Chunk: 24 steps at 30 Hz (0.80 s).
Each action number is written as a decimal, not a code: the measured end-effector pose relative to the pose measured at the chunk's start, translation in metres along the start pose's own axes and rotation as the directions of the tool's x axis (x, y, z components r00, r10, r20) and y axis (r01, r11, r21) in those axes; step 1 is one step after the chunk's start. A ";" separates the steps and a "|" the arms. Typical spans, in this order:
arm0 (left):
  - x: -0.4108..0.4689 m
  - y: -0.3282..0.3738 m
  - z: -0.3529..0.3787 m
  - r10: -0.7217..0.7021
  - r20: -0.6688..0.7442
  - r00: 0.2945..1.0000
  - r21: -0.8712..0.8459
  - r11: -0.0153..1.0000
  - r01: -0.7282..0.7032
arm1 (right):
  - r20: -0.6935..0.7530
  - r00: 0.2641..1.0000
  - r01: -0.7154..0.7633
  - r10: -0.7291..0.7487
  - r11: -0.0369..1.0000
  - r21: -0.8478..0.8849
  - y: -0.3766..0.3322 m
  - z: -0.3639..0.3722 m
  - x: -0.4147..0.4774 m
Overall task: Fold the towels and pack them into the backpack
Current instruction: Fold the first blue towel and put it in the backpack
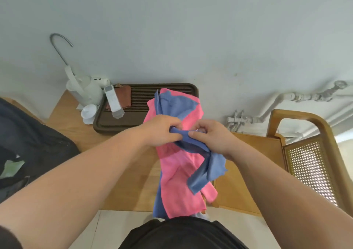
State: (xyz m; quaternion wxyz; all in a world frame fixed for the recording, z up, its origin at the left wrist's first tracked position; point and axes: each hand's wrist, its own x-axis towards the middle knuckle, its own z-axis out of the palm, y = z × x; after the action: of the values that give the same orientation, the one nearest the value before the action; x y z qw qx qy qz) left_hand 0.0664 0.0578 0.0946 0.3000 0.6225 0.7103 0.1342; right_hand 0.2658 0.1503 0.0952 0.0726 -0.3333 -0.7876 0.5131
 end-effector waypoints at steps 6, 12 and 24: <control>-0.028 -0.006 -0.035 0.062 -0.102 0.993 -0.030 0.997 -0.065 | -0.052 0.998 0.027 -0.036 0.986 -0.166 -0.021 -0.009 -0.008; -0.065 -0.030 -0.075 0.000 -0.129 0.992 -0.234 0.972 -0.031 | -0.033 0.995 0.079 -0.090 0.963 -0.259 -0.044 0.005 -0.005; -0.132 -0.101 -0.046 -0.180 -0.219 0.959 -0.583 0.812 0.019 | 0.123 0.992 0.003 0.039 0.945 -0.326 -0.031 0.082 -0.021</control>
State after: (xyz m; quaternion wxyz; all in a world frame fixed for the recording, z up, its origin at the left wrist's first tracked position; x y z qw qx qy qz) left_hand -0.0366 -0.0806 0.1078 0.3834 0.4409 0.7016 0.4078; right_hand 0.2307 0.0676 0.0883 -0.0390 -0.3144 -0.8615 0.3969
